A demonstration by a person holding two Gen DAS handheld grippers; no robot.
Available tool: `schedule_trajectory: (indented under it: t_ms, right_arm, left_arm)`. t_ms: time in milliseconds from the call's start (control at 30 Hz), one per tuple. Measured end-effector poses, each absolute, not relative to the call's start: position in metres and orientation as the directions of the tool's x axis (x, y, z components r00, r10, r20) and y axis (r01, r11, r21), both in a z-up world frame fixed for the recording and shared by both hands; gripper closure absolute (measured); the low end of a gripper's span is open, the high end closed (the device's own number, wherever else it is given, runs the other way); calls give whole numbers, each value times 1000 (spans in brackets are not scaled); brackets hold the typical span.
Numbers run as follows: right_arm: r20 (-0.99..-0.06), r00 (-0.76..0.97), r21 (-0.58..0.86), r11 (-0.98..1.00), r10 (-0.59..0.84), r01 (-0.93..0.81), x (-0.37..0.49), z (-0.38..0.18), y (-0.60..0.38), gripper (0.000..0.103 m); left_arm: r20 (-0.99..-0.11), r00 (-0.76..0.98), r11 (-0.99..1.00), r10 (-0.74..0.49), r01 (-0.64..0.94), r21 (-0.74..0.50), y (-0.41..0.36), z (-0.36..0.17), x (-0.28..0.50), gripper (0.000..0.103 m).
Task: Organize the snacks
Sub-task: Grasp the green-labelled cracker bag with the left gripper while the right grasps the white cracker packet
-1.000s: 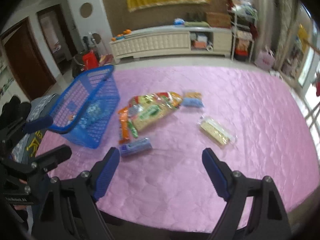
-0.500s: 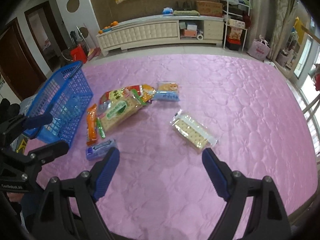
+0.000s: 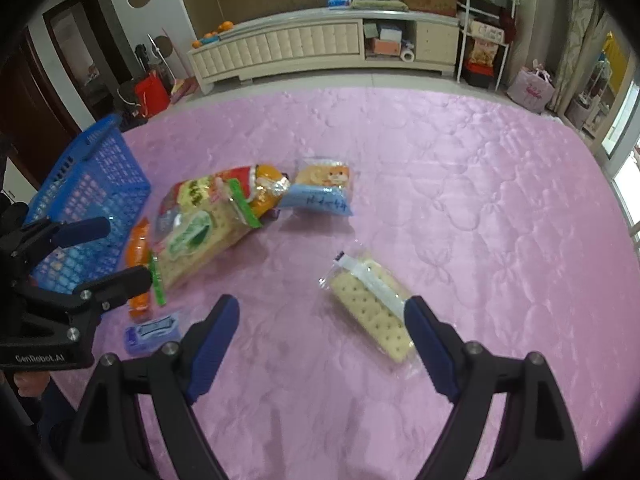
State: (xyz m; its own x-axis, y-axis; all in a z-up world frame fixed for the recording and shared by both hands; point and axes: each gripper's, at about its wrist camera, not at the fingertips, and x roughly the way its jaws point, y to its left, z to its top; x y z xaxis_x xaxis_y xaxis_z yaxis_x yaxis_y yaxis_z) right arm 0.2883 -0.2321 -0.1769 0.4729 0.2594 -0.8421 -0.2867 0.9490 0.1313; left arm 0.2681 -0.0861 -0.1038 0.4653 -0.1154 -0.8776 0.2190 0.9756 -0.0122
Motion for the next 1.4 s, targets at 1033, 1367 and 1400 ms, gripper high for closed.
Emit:
schedule_trajectory:
  t_ms: [1033, 1367, 1400]
  right_arm:
    - [-847, 448, 151, 939, 284, -309, 296, -186, -271, 16]
    - [-860, 405, 159, 917, 311, -366, 294, -184, -282, 16]
    - [-862, 397, 158, 912, 315, -379, 295, -186, -281, 16]
  left_arm:
    - [-926, 351, 970, -143, 234, -61, -92, -158, 294, 39]
    - [-914, 365, 958, -178, 276, -76, -122, -131, 276, 39]
    - [-914, 363, 958, -178, 275, -78, -124, -130, 278, 39]
